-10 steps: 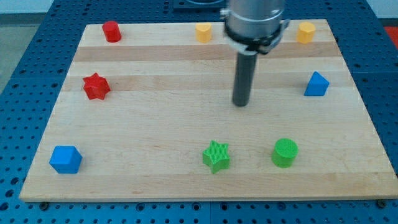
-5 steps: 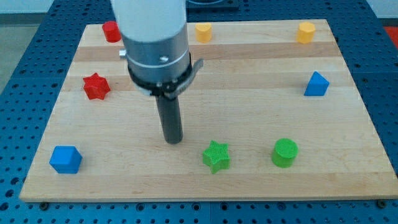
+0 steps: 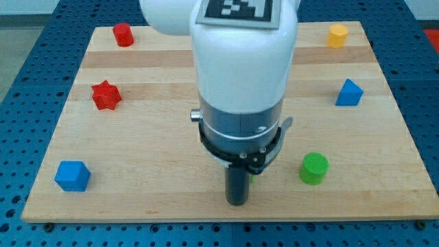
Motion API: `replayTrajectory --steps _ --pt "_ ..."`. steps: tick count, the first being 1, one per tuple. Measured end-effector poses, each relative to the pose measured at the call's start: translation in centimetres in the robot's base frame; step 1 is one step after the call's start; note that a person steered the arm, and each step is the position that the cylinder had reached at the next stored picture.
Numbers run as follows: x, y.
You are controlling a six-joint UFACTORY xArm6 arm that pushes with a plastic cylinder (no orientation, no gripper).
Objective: Slide the green star towards the bottom left
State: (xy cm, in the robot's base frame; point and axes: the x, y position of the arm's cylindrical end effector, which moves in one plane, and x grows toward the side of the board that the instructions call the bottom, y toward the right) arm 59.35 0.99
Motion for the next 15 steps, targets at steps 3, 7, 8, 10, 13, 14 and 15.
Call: replayTrajectory --steps 3,7,8,10,13,14,15 --pt "-2.5 2.9" --pt "-7.7 1.5" --pt "-7.8 -1.0" --pt "-10.4 -2.8" --pt "-11.1 -8.0" --pt "-10.9 -11.3" --pt "-10.8 -13.9"
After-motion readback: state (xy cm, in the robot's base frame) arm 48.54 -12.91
